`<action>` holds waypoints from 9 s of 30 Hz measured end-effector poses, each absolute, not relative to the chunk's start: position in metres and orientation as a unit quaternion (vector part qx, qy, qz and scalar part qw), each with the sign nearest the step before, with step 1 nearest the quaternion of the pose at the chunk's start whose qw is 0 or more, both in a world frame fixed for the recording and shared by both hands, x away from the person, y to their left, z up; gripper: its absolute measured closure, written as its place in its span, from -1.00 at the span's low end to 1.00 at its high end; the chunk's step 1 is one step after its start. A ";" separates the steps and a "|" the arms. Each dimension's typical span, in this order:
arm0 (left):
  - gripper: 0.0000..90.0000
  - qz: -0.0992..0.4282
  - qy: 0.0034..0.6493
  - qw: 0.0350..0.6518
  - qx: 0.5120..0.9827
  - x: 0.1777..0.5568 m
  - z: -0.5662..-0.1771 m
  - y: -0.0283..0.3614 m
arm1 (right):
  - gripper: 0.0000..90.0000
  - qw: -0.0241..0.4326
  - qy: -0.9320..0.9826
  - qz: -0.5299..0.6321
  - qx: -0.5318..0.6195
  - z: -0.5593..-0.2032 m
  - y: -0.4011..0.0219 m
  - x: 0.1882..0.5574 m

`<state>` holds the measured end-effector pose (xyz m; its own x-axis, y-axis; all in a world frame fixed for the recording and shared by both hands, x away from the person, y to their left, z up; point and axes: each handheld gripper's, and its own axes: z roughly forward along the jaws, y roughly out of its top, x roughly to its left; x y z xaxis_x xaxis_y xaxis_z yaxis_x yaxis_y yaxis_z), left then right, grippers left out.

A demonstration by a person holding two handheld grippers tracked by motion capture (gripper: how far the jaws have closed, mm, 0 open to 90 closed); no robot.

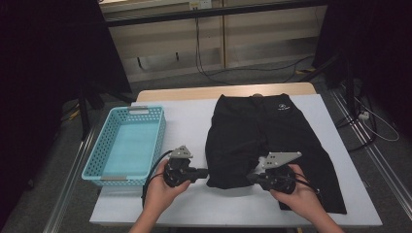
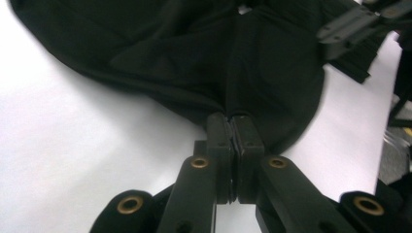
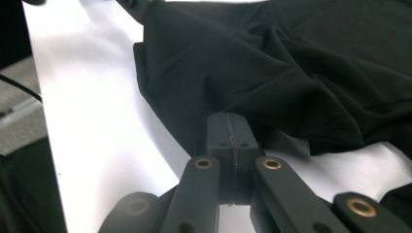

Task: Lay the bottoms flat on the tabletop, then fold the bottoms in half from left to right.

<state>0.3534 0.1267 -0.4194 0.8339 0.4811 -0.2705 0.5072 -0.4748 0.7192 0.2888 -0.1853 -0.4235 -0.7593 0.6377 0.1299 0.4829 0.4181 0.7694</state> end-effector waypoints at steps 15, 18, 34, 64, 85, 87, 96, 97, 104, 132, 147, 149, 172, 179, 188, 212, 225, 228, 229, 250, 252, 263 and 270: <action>0.50 0.021 0.336 0.418 0.844 0.379 -0.444 0.123 | 1.00 0.123 0.823 0.391 0.394 -0.448 -0.175 0.322; 0.25 0.027 0.327 0.420 0.846 0.374 -0.441 0.124 | 1.00 0.124 0.826 0.385 0.392 -0.449 -0.173 0.323; 0.27 -0.018 0.287 0.385 0.877 0.350 -0.451 0.109 | 1.00 0.125 0.820 0.392 0.398 -0.450 -0.174 0.322; 0.96 -0.030 0.310 0.420 0.852 0.352 -0.420 0.135 | 0.95 0.124 0.854 0.364 0.350 -0.455 -0.162 0.303; 0.96 -0.060 0.280 0.414 0.864 0.326 -0.409 0.131 | 0.97 0.112 0.835 0.410 0.349 -0.421 -0.195 0.240; 0.96 -0.062 0.278 0.412 0.865 0.323 -0.408 0.130 | 0.97 0.109 0.834 0.413 0.350 -0.420 -0.197 0.235; 0.95 -0.066 0.272 0.395 0.875 0.317 -0.411 0.139 | 0.94 0.101 0.838 0.414 0.340 -0.420 -0.194 0.230; 0.95 -0.068 0.272 0.393 0.876 0.317 -0.412 0.139 | 0.91 0.103 0.837 0.416 0.340 -0.420 -0.194 0.230; 0.31 -0.059 0.284 0.410 0.865 0.321 -0.416 0.139 | 0.56 0.119 0.823 0.420 0.363 -0.420 -0.200 0.241; -0.19 -0.008 0.335 0.387 0.859 0.344 -0.441 0.128 | 0.96 0.132 0.819 0.351 0.433 -0.453 -0.190 0.297; -0.02 -0.007 0.333 0.382 0.862 0.342 -0.448 0.121 | 0.51 0.149 0.806 0.362 0.443 -0.449 -0.210 0.288; 0.06 -0.012 0.332 0.379 0.863 0.342 -0.449 0.119 | 0.39 0.154 0.805 0.365 0.441 -0.448 -0.209 0.288; 0.98 -0.061 0.358 0.363 0.858 0.341 -0.442 0.144 | 0.03 0.180 0.793 0.378 0.443 -0.443 -0.206 0.294; 0.81 -0.048 0.356 0.371 0.856 0.342 -0.443 0.143 | 0.37 0.169 0.808 0.348 0.444 -0.451 -0.190 0.302; 0.26 0.002 0.368 0.391 0.844 0.346 -0.443 0.136 | 0.93 0.137 0.812 0.352 0.444 -0.455 -0.197 0.301; -0.06 0.022 0.356 0.388 0.850 0.345 -0.441 0.132 | 0.02 0.168 0.794 0.391 0.435 -0.443 -0.201 0.294; -0.53 0.043 0.352 0.393 0.848 0.349 -0.440 0.130 | -0.47 0.181 0.774 0.405 0.452 -0.442 -0.200 0.296; -0.55 0.048 0.356 0.392 0.847 0.351 -0.440 0.128 | -0.51 0.187 0.773 0.406 0.450 -0.440 -0.200 0.297; -0.55 0.047 0.352 0.391 0.849 0.352 -0.440 0.127 | -0.52 0.188 0.771 0.407 0.451 -0.440 -0.200 0.297; -0.35 0.063 0.368 0.375 0.849 0.369 -0.448 0.111 | -0.56 0.194 0.765 0.409 0.459 -0.439 -0.204 0.297; -0.30 0.072 0.368 0.367 0.851 0.369 -0.450 0.108 | -0.56 0.195 0.766 0.407 0.457 -0.440 -0.205 0.297; 0.17 0.103 0.366 0.339 0.861 0.358 -0.451 0.097 | -0.56 0.197 0.762 0.409 0.461 -0.439 -0.207 0.296; 0.80 0.054 0.389 0.346 0.852 0.358 -0.449 0.096 | -0.56 0.198 0.762 0.408 0.461 -0.439 -0.204 0.297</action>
<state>0.3582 0.0959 -0.4494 0.6922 0.6995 -0.1773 0.6251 -0.4584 0.6318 0.2969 -0.2042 -0.4395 -0.4957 0.8652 0.0753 0.5418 0.2403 0.8054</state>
